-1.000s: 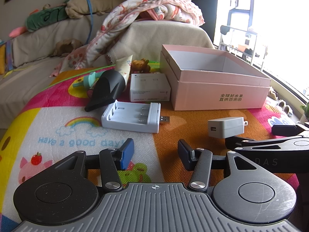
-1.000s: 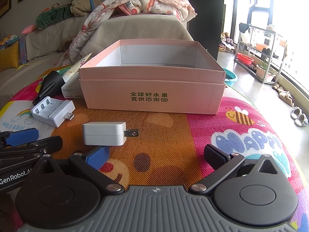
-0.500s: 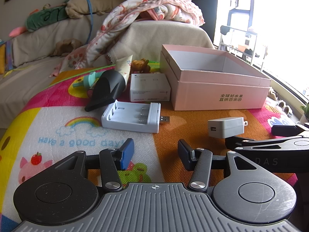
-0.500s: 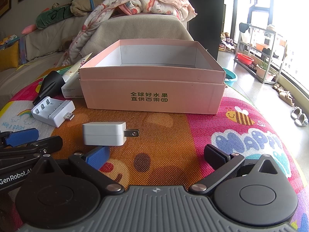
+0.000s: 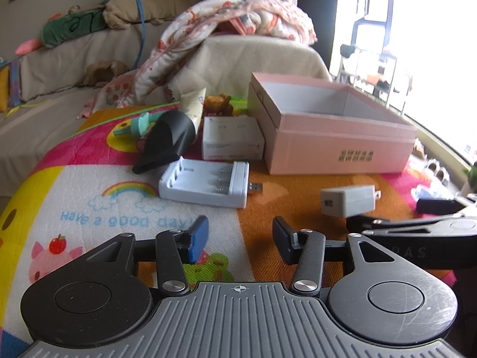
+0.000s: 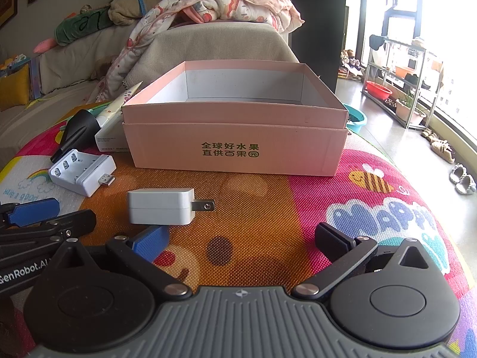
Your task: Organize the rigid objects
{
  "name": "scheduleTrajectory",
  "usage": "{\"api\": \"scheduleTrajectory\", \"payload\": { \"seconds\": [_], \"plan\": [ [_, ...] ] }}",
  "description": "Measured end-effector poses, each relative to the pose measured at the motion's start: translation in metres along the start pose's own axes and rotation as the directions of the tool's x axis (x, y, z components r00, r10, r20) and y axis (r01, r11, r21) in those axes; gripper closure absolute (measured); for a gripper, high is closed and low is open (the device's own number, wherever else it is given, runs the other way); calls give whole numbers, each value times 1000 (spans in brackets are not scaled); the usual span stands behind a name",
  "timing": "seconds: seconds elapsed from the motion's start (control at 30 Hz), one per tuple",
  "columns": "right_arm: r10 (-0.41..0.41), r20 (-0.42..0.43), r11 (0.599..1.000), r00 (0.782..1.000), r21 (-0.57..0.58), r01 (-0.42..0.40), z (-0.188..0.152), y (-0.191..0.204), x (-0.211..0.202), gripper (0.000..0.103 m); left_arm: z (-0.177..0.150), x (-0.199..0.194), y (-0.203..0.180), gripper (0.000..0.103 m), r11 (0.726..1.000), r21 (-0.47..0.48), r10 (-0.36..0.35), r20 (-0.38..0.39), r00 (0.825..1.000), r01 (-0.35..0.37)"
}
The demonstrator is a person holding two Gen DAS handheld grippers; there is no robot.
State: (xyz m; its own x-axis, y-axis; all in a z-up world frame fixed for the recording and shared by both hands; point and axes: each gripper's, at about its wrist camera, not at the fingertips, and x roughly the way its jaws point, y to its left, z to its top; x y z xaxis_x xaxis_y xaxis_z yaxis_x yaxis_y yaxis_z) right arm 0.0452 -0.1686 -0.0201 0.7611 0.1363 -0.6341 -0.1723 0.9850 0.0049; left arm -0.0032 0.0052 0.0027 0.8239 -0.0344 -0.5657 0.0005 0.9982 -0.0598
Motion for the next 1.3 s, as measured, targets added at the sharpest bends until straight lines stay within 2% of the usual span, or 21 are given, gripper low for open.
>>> {"api": "scheduleTrajectory", "payload": {
  "seconds": [0.1, 0.17, 0.3, 0.37, 0.43, 0.53, 0.73, 0.83, 1.0, 1.07, 1.17, 1.23, 1.3],
  "plan": [
    [1, 0, 1000, 1000, 0, -1, 0, 0, 0, 0, 13, -16, 6, 51, 998, 53, 38, 116, 993, -44],
    [0, 0, 1000, 1000, 0, 0, -1, 0, 0, 0, 30, -16, 19, 51, 997, 47, 47, 145, 988, -54],
    [8, -2, 1000, 1000, 1, -8, 2, -2, 1, 0, 68, 17, 55, 51, 999, -29, 18, 54, 998, -16],
    [19, -6, 1000, 1000, -9, -19, 3, -3, 0, 0, 79, 38, 70, 51, 998, -63, 12, -3, 1000, -12],
    [29, -9, 999, 1000, -16, -29, 3, -4, -1, 0, 85, 55, 81, 51, 996, -94, -3, -24, 1000, 1],
    [41, -19, 999, 999, -33, -42, 5, -5, -1, 0, 88, 74, 85, 51, 995, -94, -22, -60, 998, 17],
    [84, -60, 994, 995, -67, -88, 10, -9, 1, 0, 83, 88, 81, 51, 999, -45, -23, -75, 997, 19],
    [75, -86, 994, 993, -68, -81, 13, -7, 2, 0, 76, 72, 84, 51, 998, -46, -42, -30, 999, 41],
    [81, -133, 993, 988, -76, -91, 19, -8, 5, 0, 60, 14, 84, 51, 997, 1, -83, 73, 994, 84],
    [95, -145, 990, 985, -93, -109, 19, -7, 2, 0, 51, -10, 82, 51, 992, 12, -129, 75, 989, 128],
    [174, -150, 973, 973, -129, -194, 14, -4, -9, 0, 33, -34, 77, 51, 982, 24, -188, 39, 981, 187],
    [176, -92, 974, 980, -130, -187, 8, -2, -21, 0, 21, -42, 71, 51, 978, 30, -207, 11, 978, 206],
    [167, -39, 974, 985, -147, -171, 7, 5, -26, 1, 14, -51, 65, 51, 981, 61, -186, 11, 982, 185]
  ]
}}
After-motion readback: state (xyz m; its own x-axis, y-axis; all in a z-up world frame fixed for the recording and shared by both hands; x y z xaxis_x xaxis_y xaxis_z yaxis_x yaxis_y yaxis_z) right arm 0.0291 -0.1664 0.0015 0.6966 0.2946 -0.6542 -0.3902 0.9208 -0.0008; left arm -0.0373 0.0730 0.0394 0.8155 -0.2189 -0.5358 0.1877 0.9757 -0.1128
